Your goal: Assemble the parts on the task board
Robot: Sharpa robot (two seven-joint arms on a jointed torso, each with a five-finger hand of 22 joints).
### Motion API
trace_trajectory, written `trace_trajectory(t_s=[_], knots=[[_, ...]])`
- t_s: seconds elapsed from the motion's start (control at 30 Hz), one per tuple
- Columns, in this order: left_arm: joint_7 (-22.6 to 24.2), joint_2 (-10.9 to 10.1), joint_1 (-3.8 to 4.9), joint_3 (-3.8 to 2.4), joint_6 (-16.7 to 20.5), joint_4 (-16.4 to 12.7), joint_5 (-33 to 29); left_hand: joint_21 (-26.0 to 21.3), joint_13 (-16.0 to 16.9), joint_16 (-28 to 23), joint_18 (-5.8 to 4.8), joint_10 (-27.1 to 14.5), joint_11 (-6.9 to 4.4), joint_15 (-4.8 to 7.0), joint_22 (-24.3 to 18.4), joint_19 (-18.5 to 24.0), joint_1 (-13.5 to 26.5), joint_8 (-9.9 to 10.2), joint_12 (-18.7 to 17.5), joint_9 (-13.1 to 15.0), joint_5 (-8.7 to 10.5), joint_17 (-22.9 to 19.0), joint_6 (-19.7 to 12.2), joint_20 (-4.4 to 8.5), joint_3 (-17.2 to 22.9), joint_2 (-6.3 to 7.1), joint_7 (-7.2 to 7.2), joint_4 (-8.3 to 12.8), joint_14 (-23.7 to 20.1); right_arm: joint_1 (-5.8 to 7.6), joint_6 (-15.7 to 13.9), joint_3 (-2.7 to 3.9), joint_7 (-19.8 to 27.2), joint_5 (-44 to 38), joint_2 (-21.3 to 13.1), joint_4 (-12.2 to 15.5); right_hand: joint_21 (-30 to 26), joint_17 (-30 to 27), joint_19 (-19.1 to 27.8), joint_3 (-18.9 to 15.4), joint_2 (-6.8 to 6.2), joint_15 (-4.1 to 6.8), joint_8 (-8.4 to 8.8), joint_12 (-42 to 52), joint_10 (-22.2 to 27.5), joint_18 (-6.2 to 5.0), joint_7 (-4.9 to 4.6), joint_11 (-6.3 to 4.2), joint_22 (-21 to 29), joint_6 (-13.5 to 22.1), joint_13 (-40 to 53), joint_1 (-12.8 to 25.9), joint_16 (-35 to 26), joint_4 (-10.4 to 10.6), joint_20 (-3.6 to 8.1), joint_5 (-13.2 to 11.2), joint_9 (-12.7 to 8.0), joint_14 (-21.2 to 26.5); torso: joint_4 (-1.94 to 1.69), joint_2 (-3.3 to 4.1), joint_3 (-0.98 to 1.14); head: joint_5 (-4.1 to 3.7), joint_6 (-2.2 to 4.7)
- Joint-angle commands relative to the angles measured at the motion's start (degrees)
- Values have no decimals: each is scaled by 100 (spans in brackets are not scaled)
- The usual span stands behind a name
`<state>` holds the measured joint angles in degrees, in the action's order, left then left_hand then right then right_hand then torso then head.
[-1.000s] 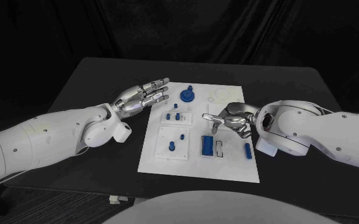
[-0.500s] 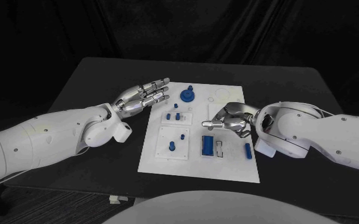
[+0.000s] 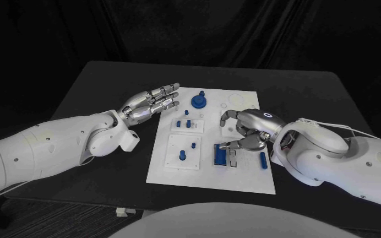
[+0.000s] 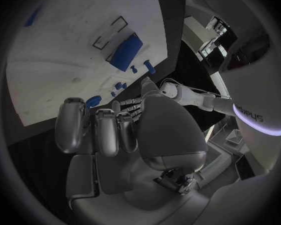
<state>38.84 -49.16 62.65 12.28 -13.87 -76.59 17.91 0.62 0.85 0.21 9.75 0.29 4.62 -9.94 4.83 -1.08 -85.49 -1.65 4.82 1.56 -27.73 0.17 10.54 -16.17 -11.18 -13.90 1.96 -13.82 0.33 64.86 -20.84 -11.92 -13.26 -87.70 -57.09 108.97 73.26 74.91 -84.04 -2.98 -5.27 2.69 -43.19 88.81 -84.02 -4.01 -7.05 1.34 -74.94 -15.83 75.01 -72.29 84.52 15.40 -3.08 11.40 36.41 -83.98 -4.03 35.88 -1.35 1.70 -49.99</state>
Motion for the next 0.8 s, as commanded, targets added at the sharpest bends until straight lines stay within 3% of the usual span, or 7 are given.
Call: trace_trajectory(t_s=[0.03,0.13,0.23,0.27,0.33,0.6,0.8], knots=[[201,7,-8,-5,-70,-8,-14,28,8,15,46,10,32,-51,7,0,-41,-38,20,6,-20,3,11,-47,10,-38,40,29,5,-158,-27,1,-527,-1263,11,48,-81,141,13,143,-203,-26,-407,-22,-377,11,8,31,-974,112,1180,92,-59,133,-57,-210,98,-343,0,-3,-2,5,-1],[196,2,-10,-5,-76,-12,-14,31,7,15,46,10,35,-53,18,-3,-42,-38,18,6,-21,3,8,-47,13,-40,42,31,6,-299,100,1,-725,-1436,36,53,-109,114,14,186,-276,-19,-799,-10,-395,4,58,31,-969,121,1208,231,-73,137,-48,-425,187,-340,5,-4,1,12,-1],[187,0,-11,-5,-81,-10,-14,31,7,15,46,10,35,-53,18,-3,-42,-38,18,6,-21,3,8,-47,13,-40,42,31,6,-405,163,1,-827,-1511,43,65,-133,99,18,169,-353,-11,-1033,8,-423,0,82,21,-963,142,1248,376,-81,148,-41,-636,254,-338,-4,-3,-3,5,-1],[184,-2,-11,-5,-84,-10,-14,32,7,15,46,10,37,-55,24,-5,-42,-38,19,6,-21,4,11,-48,15,-41,44,32,6,-440,174,1,-855,-1531,47,69,-137,96,16,141,-436,-5,-1156,20,-440,0,91,14,-963,182,1274,480,-83,156,-37,-782,289,-338,-1,1,-2,7,-1],[179,-5,-12,-5,-89,-8,-14,35,8,18,46,11,41,-61,35,-10,-42,-39,20,6,-21,5,12,-50,20,-45,48,34,9,-489,172,1,-888,-1557,53,78,-145,97,15,102,-523,2,-1305,29,-453,-1,103,6,-963,254,1295,590,-83,161,-29,-832,327,-340,4,2,1,11,-1],[157,1,-15,-5,-122,2,-14,41,7,21,43,12,35,-78,50,-22,-38,-42,19,8,-19,6,25,-54,35,-55,87,41,11,-588,176,2,-979,-1641,62,112,-176,72,21,-47,-700,17,-1576,71,-520,-5,123,-9,-957,409,1391,714,-96,170,-13,-842,406,-335,2,2,0,-3,-1],[140,9,-19,-5,-149,8,-14,46,7,23,41,12,23,-85,66,-30,-35,-46,19,10,-20,7,40,-56,43,-58,120,45,14,-615,234,2,-1038,-1665,91,94,-216,42,34,-101,-752,19,-1630,93,-555,-13,126,-10,-946,448,1440,728,-112,172,-10,-840,417,-328,-1,-1,1,-3,-1]])
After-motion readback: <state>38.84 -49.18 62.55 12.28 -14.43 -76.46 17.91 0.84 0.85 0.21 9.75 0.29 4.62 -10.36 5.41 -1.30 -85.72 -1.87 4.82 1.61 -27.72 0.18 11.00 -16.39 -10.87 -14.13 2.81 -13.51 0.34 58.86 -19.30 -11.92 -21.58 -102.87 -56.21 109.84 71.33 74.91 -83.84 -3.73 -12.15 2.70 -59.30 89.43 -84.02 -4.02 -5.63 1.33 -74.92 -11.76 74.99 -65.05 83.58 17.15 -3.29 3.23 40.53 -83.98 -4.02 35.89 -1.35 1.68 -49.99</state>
